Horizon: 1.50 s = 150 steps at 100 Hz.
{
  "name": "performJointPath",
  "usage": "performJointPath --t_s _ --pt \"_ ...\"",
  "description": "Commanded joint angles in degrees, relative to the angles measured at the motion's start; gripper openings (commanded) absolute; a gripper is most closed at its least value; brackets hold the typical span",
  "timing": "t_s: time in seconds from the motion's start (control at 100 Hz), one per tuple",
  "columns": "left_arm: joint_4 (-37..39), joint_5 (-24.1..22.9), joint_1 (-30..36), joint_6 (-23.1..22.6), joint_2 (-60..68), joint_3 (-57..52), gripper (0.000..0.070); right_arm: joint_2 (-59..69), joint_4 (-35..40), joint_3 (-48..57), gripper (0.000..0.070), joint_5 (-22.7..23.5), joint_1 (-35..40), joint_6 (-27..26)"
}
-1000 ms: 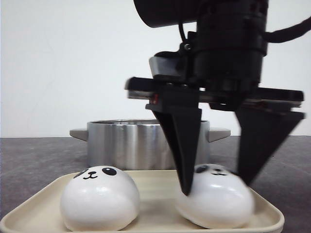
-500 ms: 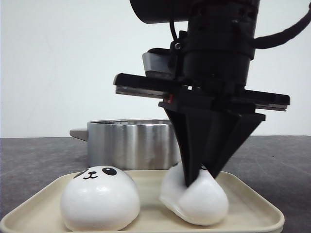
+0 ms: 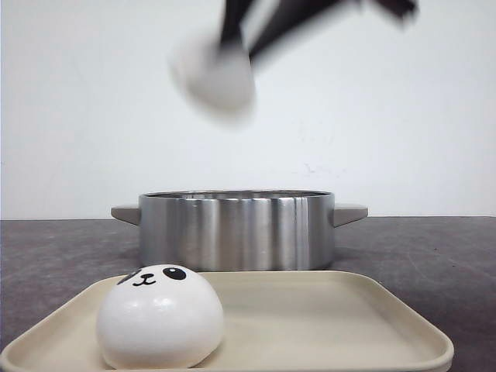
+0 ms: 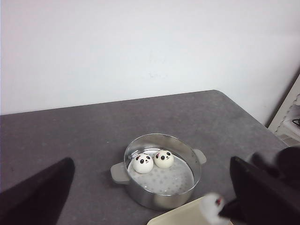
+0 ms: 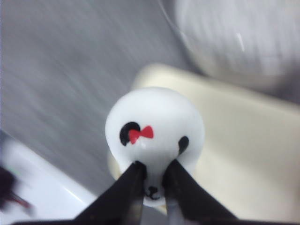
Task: Steam buns
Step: 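Lift the bun with the right gripper and carry it over the pot, then lower the bun into the pot and open the right gripper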
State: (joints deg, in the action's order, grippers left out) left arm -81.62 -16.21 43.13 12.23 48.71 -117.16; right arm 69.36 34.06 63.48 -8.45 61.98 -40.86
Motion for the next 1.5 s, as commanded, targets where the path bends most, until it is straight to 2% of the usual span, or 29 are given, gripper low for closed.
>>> performJointPath --t_s 0.0,0.08,0.25,0.47,0.61,0.82,0.91,1.06,1.24,1.49 --pt "-2.3 -0.8 0.3 -0.9 0.3 -1.3 0.0677 -1.1 -1.5 3.8 0.0006 -3.5 0.2 2.7" --pt "-2.3 -1.0 0.3 -1.0 0.3 -1.3 0.0676 -1.2 -0.3 8.6 0.0006 -2.9 -2.6 5.9" --pt "-2.0 -1.6 0.3 -1.0 0.4 -1.3 0.0677 4.2 7.6 20.2 0.0006 1.2 -12.0 13.1" --pt "-1.9 -1.5 0.3 -0.9 0.3 -1.3 0.0676 18.3 19.3 35.2 0.0006 2.5 -18.6 17.8" --pt "-2.0 -1.3 0.3 -0.6 0.3 -1.3 0.0677 27.0 23.3 39.8 0.0006 3.0 -20.6 18.8" --pt "-2.0 -1.3 0.3 -0.6 0.3 -1.3 0.0677 38.0 25.7 40.0 0.0006 7.4 -24.1 17.3" --pt "-2.0 -1.3 0.3 -0.6 0.2 -1.3 0.0677 40.8 26.2 40.0 0.0006 7.6 -24.9 17.3" --pt "-2.0 -1.3 0.3 -0.3 0.2 -1.3 0.0677 43.3 25.5 40.0 0.0006 7.8 -25.6 17.3" --pt "-2.0 -1.3 0.3 -0.1 0.2 -1.3 0.0677 46.5 25.6 40.0 0.0006 11.6 -26.1 17.1" --pt "-2.0 -1.4 0.3 -0.1 0.2 -1.3 0.0677 49.0 24.2 40.0 0.0006 11.5 -26.2 15.6"
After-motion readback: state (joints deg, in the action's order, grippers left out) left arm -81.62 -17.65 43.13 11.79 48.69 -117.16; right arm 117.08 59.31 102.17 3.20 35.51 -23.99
